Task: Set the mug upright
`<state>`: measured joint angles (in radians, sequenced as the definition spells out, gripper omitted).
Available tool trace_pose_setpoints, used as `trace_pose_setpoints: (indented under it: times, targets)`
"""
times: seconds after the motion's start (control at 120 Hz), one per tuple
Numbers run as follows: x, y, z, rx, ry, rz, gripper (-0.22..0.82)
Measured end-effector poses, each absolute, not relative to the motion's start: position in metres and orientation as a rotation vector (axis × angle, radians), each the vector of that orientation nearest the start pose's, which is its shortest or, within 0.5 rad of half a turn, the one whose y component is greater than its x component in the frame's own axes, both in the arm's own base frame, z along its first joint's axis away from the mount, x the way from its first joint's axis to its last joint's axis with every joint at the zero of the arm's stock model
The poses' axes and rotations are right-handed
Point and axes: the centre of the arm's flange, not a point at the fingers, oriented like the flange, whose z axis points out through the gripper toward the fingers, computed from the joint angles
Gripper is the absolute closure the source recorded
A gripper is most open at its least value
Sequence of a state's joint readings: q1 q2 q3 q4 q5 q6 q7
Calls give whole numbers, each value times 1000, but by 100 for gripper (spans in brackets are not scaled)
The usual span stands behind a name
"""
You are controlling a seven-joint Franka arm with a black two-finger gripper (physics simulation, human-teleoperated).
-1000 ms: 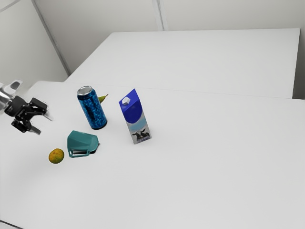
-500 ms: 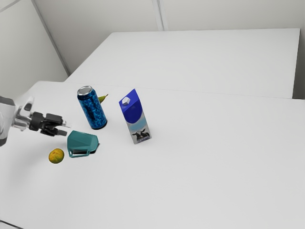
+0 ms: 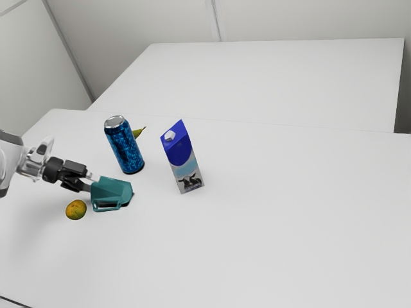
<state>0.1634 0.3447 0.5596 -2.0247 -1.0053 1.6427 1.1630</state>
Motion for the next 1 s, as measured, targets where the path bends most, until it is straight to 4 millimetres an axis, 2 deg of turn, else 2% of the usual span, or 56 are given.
trace_pose_setpoints:
  times: [0.342, 0.467, 0.533, 0.658, 0.75, 0.85, 1.0]
  targets:
    - [478, 266, 290, 2198, -9, 301, 2]
    - [479, 264, 289, 2197, -6, 298, 4]
    - [479, 264, 288, 2198, -3, 298, 12]
    - [478, 263, 287, 2197, 11, 293, 41]
    - [478, 260, 285, 2195, 21, 284, 57]
    - [478, 259, 285, 2198, 31, 281, 66]
    - [480, 258, 290, 2201, 37, 287, 72]
